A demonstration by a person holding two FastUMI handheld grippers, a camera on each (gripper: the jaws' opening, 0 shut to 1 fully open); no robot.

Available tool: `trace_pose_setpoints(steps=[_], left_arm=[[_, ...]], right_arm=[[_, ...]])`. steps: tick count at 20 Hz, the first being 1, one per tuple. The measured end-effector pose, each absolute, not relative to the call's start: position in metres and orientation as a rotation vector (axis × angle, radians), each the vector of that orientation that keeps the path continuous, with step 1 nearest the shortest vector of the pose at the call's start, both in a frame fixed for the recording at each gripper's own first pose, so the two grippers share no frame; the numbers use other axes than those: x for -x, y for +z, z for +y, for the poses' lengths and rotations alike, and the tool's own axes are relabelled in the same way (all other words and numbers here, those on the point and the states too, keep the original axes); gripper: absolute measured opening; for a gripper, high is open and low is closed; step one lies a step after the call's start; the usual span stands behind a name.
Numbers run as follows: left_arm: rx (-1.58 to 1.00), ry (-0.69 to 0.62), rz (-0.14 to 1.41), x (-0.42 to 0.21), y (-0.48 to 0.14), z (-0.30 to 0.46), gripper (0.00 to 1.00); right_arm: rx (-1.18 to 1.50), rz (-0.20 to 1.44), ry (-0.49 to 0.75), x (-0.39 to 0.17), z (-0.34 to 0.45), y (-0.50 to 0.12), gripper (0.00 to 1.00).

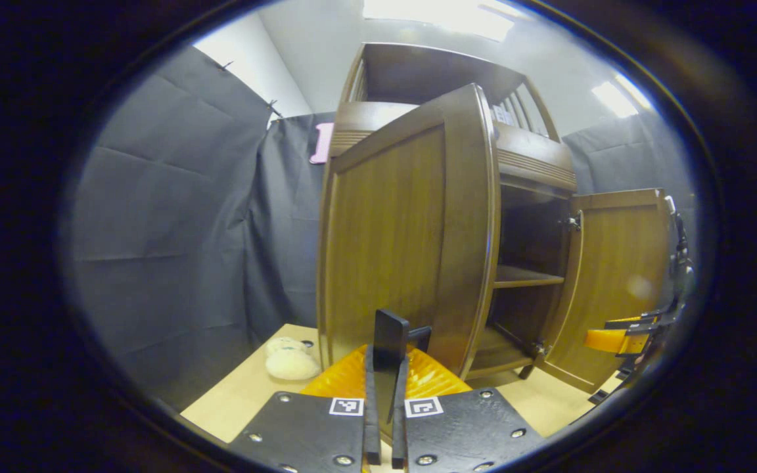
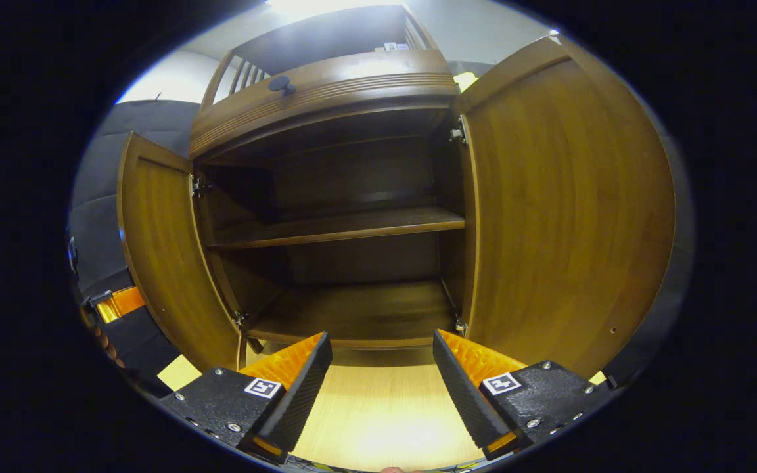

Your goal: Open the right door of the double-door shoe cabinet with the right hand, and open the left door with the left hand.

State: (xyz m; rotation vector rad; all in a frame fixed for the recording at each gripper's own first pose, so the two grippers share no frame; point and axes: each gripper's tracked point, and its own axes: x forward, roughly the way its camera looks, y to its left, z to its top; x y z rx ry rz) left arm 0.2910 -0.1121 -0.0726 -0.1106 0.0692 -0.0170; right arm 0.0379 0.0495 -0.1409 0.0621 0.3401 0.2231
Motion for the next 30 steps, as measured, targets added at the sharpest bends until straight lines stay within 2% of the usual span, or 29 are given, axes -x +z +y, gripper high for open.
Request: trace_pose_setpoints(steps=[2, 4, 7, 9, 10, 11, 13, 14, 16, 18, 19, 20, 22, 23, 28, 29, 30], left_arm=[[0.124, -0.005, 0.060, -0.291, -0.071, -0.109, 0.14], [0.126, -0.009, 0.049, -0.291, -0.070, -0.104, 0.07], [0.141, -0.049, 0.032, -0.293, -0.067, -0.105, 0.07], [0.105, -0.059, 0.034, -0.291, -0.068, -0.099, 0.07], [0.074, -0.058, 0.041, -0.290, -0.071, -0.090, 0.07], [0.051, -0.059, 0.045, -0.290, -0.072, -0.083, 0.09], [0.026, -0.053, 0.045, -0.290, -0.072, -0.071, 0.12], [0.016, -0.049, 0.044, -0.289, -0.072, -0.064, 0.13], [0.001, -0.068, 0.044, -0.289, -0.072, -0.061, 0.13], [-0.006, -0.083, 0.046, -0.286, -0.074, -0.057, 0.13], [-0.009, -0.082, 0.052, -0.286, -0.073, -0.056, 0.13], [-0.012, -0.077, 0.052, -0.284, -0.073, -0.054, 0.12], [-0.016, -0.046, 0.048, -0.283, -0.074, -0.049, 0.12], [-0.003, -0.023, 0.049, -0.283, -0.074, -0.047, 0.00], [0.064, 0.108, 0.050, -0.265, -0.067, -0.045, 0.06], [0.059, 0.135, 0.045, -0.259, -0.063, -0.043, 0.12], [0.056, 0.154, 0.041, -0.257, -0.061, -0.040, 0.07]], right_arm=[[-0.079, 0.353, 0.236, -0.038, 0.056, -0.141, 0.92], [-0.082, 0.346, 0.241, -0.041, 0.062, -0.136, 0.92], [-0.067, 0.348, 0.248, -0.042, 0.066, -0.132, 0.92], [-0.068, 0.349, 0.251, -0.041, 0.067, -0.128, 0.95], [-0.057, 0.351, 0.246, -0.042, 0.065, -0.126, 0.92], [-0.040, 0.354, 0.242, -0.041, 0.063, -0.125, 0.95], [-0.009, 0.368, 0.235, -0.041, 0.059, -0.126, 0.95], [0.004, 0.378, 0.232, -0.041, 0.056, -0.127, 0.92], [0.031, 0.382, 0.232, -0.042, 0.055, -0.124, 0.95], [0.059, 0.367, 0.238, -0.043, 0.055, -0.116, 0.92], [0.070, 0.358, 0.242, -0.043, 0.054, -0.113, 0.95], [0.077, 0.349, 0.246, -0.043, 0.053, -0.110, 0.92], [0.084, 0.338, 0.243, -0.043, 0.047, -0.108, 0.92], [0.087, 0.333, 0.240, -0.042, 0.043, -0.107, 0.92], [0.100, 0.281, 0.222, -0.028, 0.012, -0.090, 0.92], [0.099, 0.275, 0.216, -0.024, 0.005, -0.086, 0.92], [0.090, 0.272, 0.212, -0.020, -0.002, -0.083, 0.92]])
